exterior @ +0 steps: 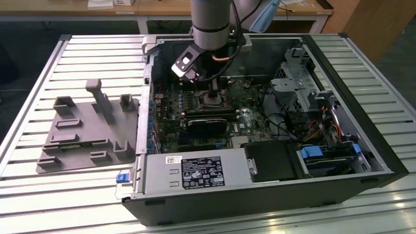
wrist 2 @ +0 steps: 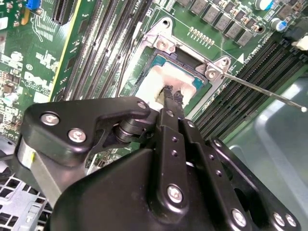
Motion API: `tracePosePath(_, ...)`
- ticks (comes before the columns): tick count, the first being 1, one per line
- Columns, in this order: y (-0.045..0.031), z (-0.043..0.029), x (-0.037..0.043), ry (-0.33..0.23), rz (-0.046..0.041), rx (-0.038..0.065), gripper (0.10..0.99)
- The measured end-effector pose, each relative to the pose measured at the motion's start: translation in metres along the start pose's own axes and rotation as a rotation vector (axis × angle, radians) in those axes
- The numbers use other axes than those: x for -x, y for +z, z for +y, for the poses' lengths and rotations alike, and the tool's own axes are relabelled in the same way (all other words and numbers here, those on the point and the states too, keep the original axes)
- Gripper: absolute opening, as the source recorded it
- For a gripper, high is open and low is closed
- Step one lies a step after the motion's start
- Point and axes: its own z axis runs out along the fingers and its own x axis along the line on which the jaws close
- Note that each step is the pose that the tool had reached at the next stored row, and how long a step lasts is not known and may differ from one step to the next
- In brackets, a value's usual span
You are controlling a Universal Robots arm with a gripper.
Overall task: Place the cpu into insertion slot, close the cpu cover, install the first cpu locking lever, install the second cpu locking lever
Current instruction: 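Place the cpu into insertion slot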
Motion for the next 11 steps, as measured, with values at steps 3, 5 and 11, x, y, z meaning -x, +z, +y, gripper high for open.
tracePosePath(3, -0.0054, 0.0005, -0.0001, 0.000, 0.0001, 0.000, 0.106)
tracePosePath(5, -0.0085, 0.0008, -0.0002, 0.000, 0.0002, 0.000, 0.106)
tracePosePath(11, -0.0205, 0.0019, -0.0005, 0.000, 0.0001, 0.000, 0.106)
